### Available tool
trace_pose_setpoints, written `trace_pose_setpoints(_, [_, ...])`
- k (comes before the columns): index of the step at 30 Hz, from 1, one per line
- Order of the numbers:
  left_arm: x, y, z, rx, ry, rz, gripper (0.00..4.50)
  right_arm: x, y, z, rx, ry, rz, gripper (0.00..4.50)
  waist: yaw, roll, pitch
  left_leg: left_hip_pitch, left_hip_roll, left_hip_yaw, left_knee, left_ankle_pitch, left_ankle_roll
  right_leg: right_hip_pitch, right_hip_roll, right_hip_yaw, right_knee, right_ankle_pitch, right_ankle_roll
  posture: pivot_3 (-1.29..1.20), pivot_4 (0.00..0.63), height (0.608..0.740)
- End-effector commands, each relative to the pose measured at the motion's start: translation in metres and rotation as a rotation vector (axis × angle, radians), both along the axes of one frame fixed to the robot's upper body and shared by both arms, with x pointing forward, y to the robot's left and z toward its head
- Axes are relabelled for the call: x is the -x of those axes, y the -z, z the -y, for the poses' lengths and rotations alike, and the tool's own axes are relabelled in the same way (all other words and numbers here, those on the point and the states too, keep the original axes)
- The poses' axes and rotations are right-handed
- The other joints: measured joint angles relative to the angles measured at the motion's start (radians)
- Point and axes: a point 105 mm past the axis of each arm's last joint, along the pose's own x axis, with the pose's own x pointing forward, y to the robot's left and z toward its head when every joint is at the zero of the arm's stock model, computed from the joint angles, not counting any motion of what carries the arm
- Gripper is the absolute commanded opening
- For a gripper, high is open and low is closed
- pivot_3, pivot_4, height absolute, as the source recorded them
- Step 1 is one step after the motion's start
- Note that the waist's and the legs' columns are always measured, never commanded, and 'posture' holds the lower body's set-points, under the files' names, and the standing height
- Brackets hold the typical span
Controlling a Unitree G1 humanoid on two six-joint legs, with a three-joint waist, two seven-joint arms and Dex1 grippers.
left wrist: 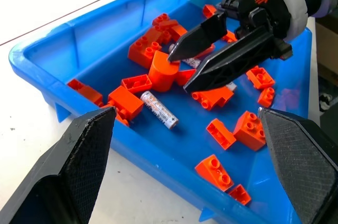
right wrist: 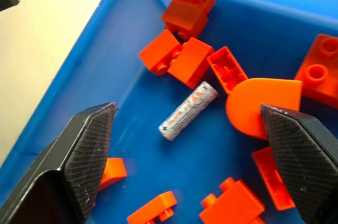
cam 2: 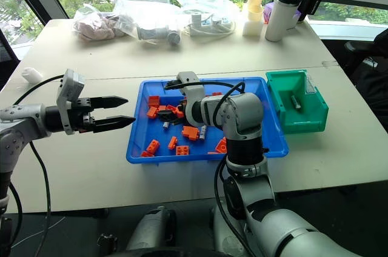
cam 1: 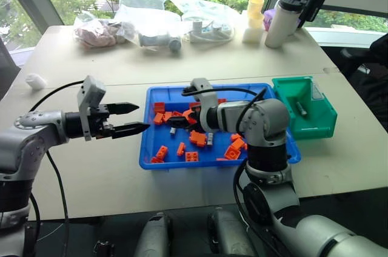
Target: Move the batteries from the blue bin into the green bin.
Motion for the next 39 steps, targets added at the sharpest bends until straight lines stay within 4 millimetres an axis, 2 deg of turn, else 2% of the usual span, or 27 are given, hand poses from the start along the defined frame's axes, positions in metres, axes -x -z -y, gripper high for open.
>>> trace_pose_setpoints(1, [0.003, -0.009, -0.002, 0.0, 0.003, 0.053, 4.49, -0.009, -0.029, 0.009, 0.072, 0.018, 0.202, 4.49, 0.003, 0.0, 0.0, 0.0, 0.0, 0.0, 0.0, 0.0, 0.0, 0.0, 0.0, 0.0, 0.0, 0.0, 0.0, 0.0, 0.15, 0.74])
trace_pose_setpoints(2, [0.003, -0.009, -0.002, 0.003, 0.0, 0.053, 4.49, -0.014, -0.037, 0.016, 0.128, 0.028, 0.286, 4.49, 0.003, 0.0, 0.0, 0.0, 0.0, 0.0, 0.0, 0.0, 0.0, 0.0, 0.0, 0.0, -0.001, 0.0, 0.0, 0.0, 0.15, 0.74])
trace_pose_setpoints(5, [0.004, -0.008, -0.002, 0.007, -0.006, 0.052, 4.49, -0.015, -0.049, 0.026, 0.169, 0.025, 0.345, 4.49, 0.001, 0.0, 0.0, 0.0, 0.0, 0.0, 0.0, 0.0, 0.0, 0.0, 0.0, 0.0, -0.001, 0.0, 0.0, 0.0, 0.15, 0.74])
trace_pose_setpoints(7, [0.004, -0.007, -0.001, 0.005, -0.008, 0.051, 4.49, -0.001, -0.058, 0.011, 0.029, -0.032, 0.259, 4.49, -0.002, 0.0, 0.0, 0.0, 0.0, 0.0, 0.0, 0.0, 0.0, 0.0, 0.0, 0.0, -0.001, 0.0, 0.0, 0.0, 0.15, 0.74])
trace_pose_setpoints(10, [0.002, -0.009, 0.0, 0.006, -0.009, 0.054, 4.49, 0.006, -0.061, -0.009, -0.15, -0.084, 0.154, 4.49, -0.013, 0.0, 0.0, 0.0, 0.003, 0.0, 0.0, 0.0, 0.0, 0.0, 0.002, 0.0, 0.0, 0.0, 0.0, 0.0, 0.15, 0.74])
trace_pose_setpoints(15, [-0.002, -0.017, -0.006, -0.013, -0.018, 0.077, 4.49, 0.013, -0.038, -0.021, -0.201, -0.123, 0.017, 4.49, -0.003, 0.0, 0.0, 0.0, 0.001, -0.002, -0.001, 0.0, 0.0, 0.001, -0.001, 0.0, 0.0, 0.0, 0.0, 0.0, 0.15, 0.74])
trace_pose_setpoints(20, [0.001, -0.035, -0.033, -0.073, -0.056, 0.111, 4.49, 0.019, -0.007, -0.026, -0.119, -0.123, -0.067, 4.49, -0.001, 0.0, 0.0, 0.0, 0.001, -0.001, -0.001, 0.0, 0.0, 0.001, -0.001, 0.0, -0.002, 0.0, 0.0, 0.0, 0.15, 0.74])
trace_pose_setpoints(23, [0.001, -0.043, -0.041, -0.086, -0.079, 0.13, 4.49, 0.022, 0.001, -0.03, -0.093, -0.13, -0.093, 4.49, -0.002, 0.0, 0.0, 0.0, 0.001, -0.001, -0.001, 0.0, 0.0, 0.0, 0.0, 0.0, -0.002, 0.0, 0.0, 0.0, 0.15, 0.74])
trace_pose_setpoints(32, [0.003, -0.038, -0.034, -0.069, -0.075, 0.121, 4.49, 0.018, 0.013, -0.035, -0.049, -0.095, -0.147, 4.49, 0.0, 0.0, 0.0, 0.0, 0.001, -0.001, -0.001, 0.0, 0.0, 0.0, 0.0, 0.0, -0.002, 0.0, 0.0, 0.0, 0.15, 0.74])
trace_pose_setpoints(34, [0.003, -0.036, -0.031, -0.061, -0.074, 0.12, 4.49, 0.018, 0.02, -0.037, 0.006, -0.088, -0.147, 4.49, -0.001, 0.0, 0.0, 0.0, 0.001, -0.001, -0.001, 0.0, 0.0, 0.0, 0.0, 0.0, -0.002, 0.0, 0.0, 0.0, 0.15, 0.74])
trace_pose_setpoints(37, [0.001, -0.035, -0.029, -0.05, -0.077, 0.12, 4.49, 0.017, 0.026, -0.046, 0.068, -0.083, -0.137, 4.49, -0.003, 0.0, 0.0, 0.0, 0.001, -0.001, -0.001, 0.0, 0.0, 0.0, 0.0, 0.0, -0.002, 0.0, 0.0, 0.0, 0.15, 0.74])
trace_pose_setpoints(39, [0.001, -0.034, -0.027, -0.045, -0.078, 0.121, 4.49, 0.009, 0.028, -0.052, 0.094, -0.066, -0.12, 4.49, -0.007, 0.0, 0.0, 0.0, 0.002, -0.001, -0.001, 0.0, 0.0, 0.0, 0.0, 0.0, -0.002, 0.0, 0.0, 0.0, 0.15, 0.74])
